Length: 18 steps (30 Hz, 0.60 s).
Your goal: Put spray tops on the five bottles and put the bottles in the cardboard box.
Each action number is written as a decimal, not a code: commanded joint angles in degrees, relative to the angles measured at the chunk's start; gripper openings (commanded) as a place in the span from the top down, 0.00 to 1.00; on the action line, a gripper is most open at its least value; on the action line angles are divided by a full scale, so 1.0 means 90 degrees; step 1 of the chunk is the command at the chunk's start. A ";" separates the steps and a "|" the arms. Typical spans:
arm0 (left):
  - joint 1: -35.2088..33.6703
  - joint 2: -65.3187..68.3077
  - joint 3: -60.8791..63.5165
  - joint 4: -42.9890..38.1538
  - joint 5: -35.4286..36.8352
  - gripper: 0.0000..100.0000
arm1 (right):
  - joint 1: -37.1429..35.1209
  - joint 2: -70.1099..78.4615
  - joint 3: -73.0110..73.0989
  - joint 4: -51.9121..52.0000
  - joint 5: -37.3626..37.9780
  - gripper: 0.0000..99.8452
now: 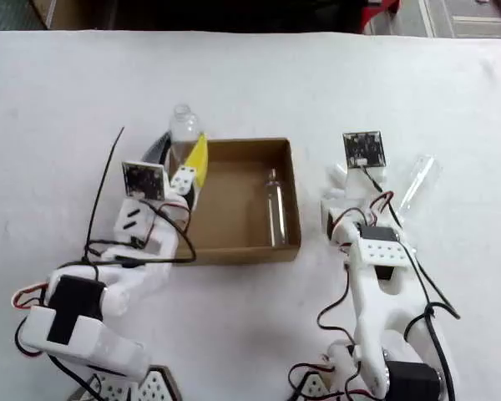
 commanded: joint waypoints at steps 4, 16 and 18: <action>0.0005 -0.0034 -0.0176 -0.0205 -0.0694 0.98 | -0.0054 -0.0103 -0.0029 -0.0103 0.0010 0.84; 0.0005 -0.0015 -0.0166 -0.0156 -0.0039 0.98 | -0.0054 -0.0103 -0.0029 -0.0103 0.0010 0.84; 0.0005 -0.0015 -0.0166 -0.0147 -0.0049 0.98 | -0.0054 -0.0103 -0.0029 -0.0103 0.0010 0.84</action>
